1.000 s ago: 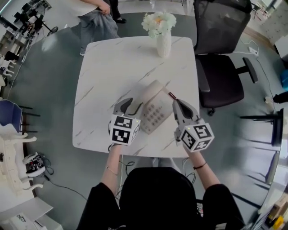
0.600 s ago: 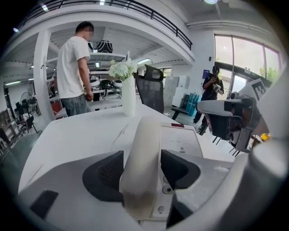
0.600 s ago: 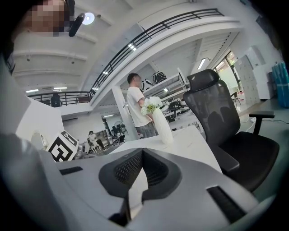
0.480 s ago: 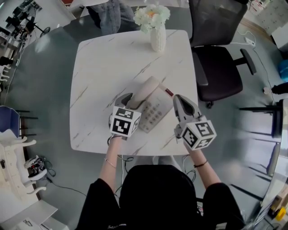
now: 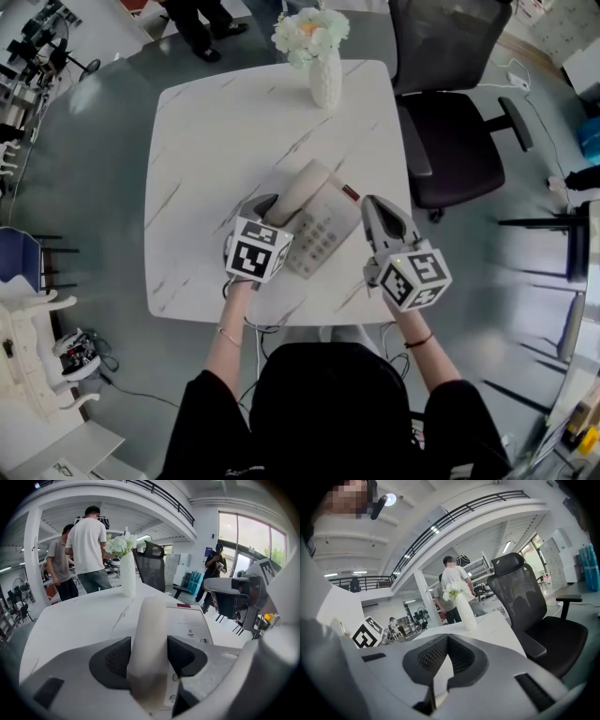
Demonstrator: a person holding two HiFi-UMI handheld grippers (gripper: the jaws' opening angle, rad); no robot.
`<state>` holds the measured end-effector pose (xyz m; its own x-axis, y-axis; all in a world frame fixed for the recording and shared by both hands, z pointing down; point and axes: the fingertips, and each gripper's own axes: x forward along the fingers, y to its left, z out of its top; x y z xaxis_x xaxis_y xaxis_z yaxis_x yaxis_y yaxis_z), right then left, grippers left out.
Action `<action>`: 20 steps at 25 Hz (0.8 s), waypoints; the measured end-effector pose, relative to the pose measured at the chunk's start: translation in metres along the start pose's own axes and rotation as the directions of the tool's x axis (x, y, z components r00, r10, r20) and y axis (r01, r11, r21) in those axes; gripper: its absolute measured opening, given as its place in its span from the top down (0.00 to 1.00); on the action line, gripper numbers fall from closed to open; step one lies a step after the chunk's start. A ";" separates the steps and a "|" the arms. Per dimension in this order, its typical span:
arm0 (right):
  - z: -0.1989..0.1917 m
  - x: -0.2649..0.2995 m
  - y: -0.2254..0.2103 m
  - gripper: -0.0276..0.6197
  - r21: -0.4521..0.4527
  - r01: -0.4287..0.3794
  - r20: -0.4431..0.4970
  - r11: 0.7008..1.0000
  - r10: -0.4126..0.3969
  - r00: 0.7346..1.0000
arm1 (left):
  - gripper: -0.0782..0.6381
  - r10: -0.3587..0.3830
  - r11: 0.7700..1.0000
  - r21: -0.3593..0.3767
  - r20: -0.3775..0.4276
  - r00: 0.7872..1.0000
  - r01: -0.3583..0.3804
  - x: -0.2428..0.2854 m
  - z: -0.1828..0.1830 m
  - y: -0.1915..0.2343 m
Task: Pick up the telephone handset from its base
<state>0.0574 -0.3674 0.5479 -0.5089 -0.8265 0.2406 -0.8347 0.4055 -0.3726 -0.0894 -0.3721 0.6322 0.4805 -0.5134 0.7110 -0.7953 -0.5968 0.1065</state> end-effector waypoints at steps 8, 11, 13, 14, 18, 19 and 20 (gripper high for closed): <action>0.000 0.000 0.001 0.97 -0.005 0.001 -0.002 1.000 -0.001 1.000 | 0.58 0.003 1.000 0.003 0.032 0.999 -0.003 -0.006 0.004 -0.002; 0.002 -0.002 -0.001 0.97 -0.011 0.009 -0.003 1.000 -0.009 1.000 | 0.58 -0.009 1.000 -0.025 0.054 0.998 0.010 -0.008 0.007 -0.003; 0.003 -0.003 -0.002 0.97 -0.009 0.012 0.001 1.000 -0.012 1.000 | 0.58 -0.010 0.999 -0.030 0.063 0.998 0.012 -0.010 0.008 -0.003; 0.005 -0.003 -0.002 0.97 -0.006 0.011 0.004 1.000 -0.011 1.000 | 0.59 -0.010 0.999 -0.033 0.067 0.998 0.012 -0.011 0.009 -0.002; 0.009 -0.005 -0.002 0.97 -0.006 0.012 0.008 1.000 -0.012 1.000 | 0.59 -0.008 0.999 -0.050 0.079 0.997 0.012 -0.017 0.011 -0.002; 0.010 -0.006 -0.003 0.97 -0.004 0.014 0.009 1.000 -0.014 1.000 | 0.59 -0.009 0.998 -0.054 0.082 0.997 0.013 -0.018 0.011 -0.003; 0.010 -0.007 -0.003 0.97 0.001 0.015 0.011 1.000 -0.015 1.000 | 0.59 -0.010 0.998 -0.058 0.086 0.996 0.015 -0.020 0.011 -0.004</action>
<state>0.0657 -0.3667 0.5387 -0.4942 -0.8366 0.2364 -0.8420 0.3929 -0.3695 -0.0921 -0.3662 0.6104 0.5180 -0.5587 0.6477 -0.8084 -0.5673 0.1571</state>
